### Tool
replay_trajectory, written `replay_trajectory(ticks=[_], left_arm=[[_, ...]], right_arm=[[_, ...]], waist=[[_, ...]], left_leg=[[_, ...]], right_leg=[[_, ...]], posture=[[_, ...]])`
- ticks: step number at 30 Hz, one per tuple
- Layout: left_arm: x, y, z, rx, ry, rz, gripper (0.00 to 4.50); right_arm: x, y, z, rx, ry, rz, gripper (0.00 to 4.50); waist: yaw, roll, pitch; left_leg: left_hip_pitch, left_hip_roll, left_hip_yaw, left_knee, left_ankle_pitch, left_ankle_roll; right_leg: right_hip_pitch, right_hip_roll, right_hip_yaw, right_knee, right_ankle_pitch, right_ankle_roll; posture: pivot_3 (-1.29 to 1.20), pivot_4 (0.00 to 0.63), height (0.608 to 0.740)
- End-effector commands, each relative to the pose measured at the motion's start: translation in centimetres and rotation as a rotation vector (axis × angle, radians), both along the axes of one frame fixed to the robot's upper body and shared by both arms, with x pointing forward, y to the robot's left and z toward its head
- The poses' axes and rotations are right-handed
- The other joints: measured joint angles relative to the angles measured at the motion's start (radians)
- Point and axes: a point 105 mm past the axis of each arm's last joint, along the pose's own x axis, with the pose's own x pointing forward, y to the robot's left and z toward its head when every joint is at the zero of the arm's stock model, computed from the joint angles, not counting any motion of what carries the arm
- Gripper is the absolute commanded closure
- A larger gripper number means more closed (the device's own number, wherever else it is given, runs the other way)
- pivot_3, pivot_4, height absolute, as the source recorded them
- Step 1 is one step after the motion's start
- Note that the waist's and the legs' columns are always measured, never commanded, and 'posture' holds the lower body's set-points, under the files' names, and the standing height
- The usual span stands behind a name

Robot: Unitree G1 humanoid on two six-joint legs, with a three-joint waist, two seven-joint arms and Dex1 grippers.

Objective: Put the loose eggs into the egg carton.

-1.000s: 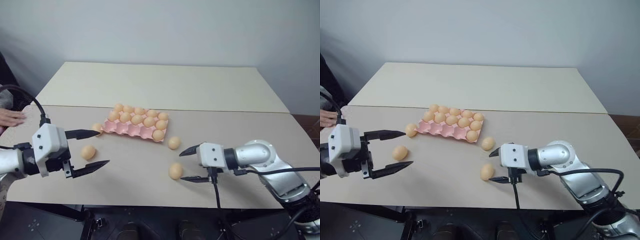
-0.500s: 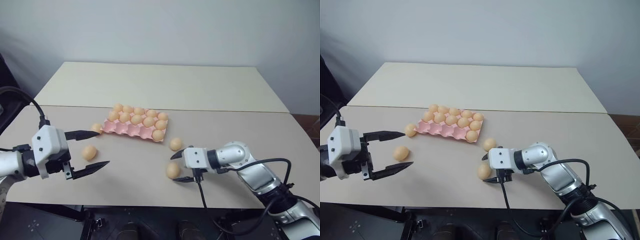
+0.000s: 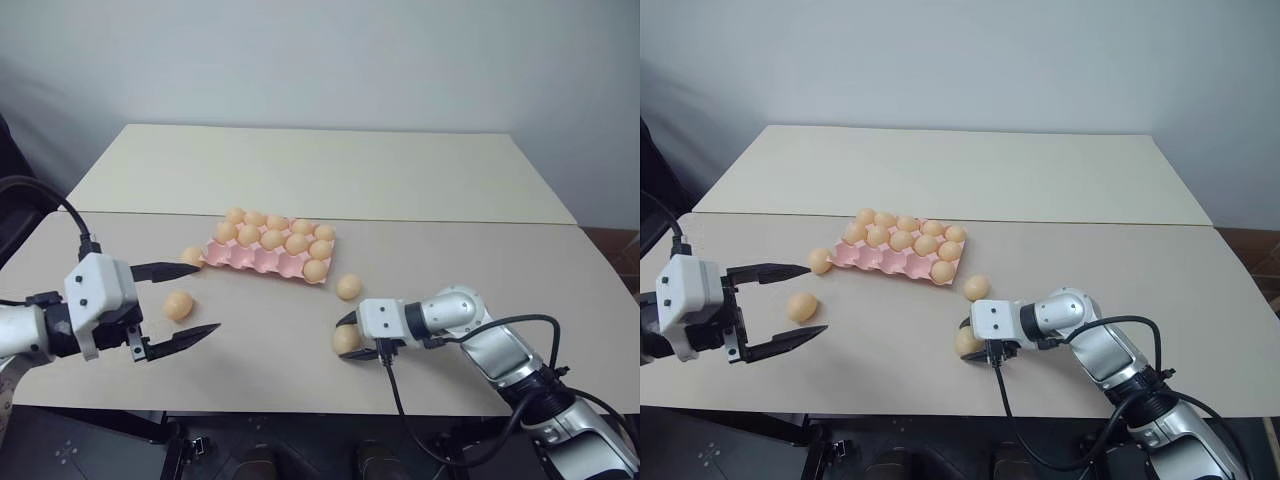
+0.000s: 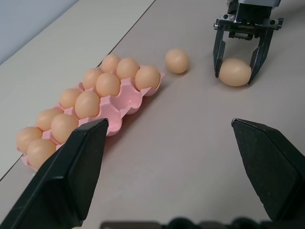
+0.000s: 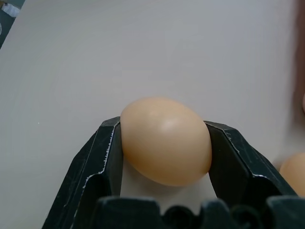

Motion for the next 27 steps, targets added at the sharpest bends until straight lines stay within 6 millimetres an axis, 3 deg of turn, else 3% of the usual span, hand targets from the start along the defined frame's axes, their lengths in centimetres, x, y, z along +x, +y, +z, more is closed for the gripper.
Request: replay_trajectory(ticks=[1,7,12,20,27], left_arm=[[-0.2,0.2,0.9,0.007,-0.047,0.007,0.00],[-0.5,1.5,0.1,0.012,-0.006,0.051,0.00],[-1.6,2.5,-0.4,0.033,0.036,0.083,0.00],[-2.3,3.5,-1.0,0.016,0.061,0.139,0.00],[-2.6,3.9,-1.1,0.017,0.068,0.165,0.00]], right_arm=[[-0.3,0.2,1.2,0.015,-0.063,0.039,2.07],[0.5,1.7,5.1,0.106,-0.158,0.050,2.07],[3.1,3.9,8.2,0.174,-0.271,0.023,2.07],[7.5,7.8,8.1,0.187,-0.393,-0.039,2.07],[9.3,9.6,8.8,0.208,-0.531,-0.044,2.07]], waist=[[0.000,0.000,0.000],[-0.012,0.000,0.000],[-0.026,0.000,0.000],[-0.028,0.000,0.000],[-0.031,0.001,0.000]], left_leg=[[0.000,0.000,0.000,0.000,0.000,0.000],[0.000,0.000,0.000,0.000,0.000,0.000],[0.000,0.000,0.000,-0.001,0.000,0.000],[0.000,0.000,0.000,-0.001,0.000,0.000],[0.000,0.000,0.000,-0.002,0.000,0.000]], right_leg=[[0.000,0.000,0.000,0.000,0.000,0.000],[0.000,0.000,0.000,0.000,0.000,0.000],[0.000,0.000,0.000,0.000,0.000,0.000],[-0.001,0.000,0.000,0.000,0.000,0.000],[-0.002,0.000,0.000,0.000,0.000,-0.001]], posture=[[0.00,0.150,0.740],[0.00,0.150,0.740],[0.00,0.150,0.740],[0.00,0.150,0.740],[0.00,0.150,0.740]])
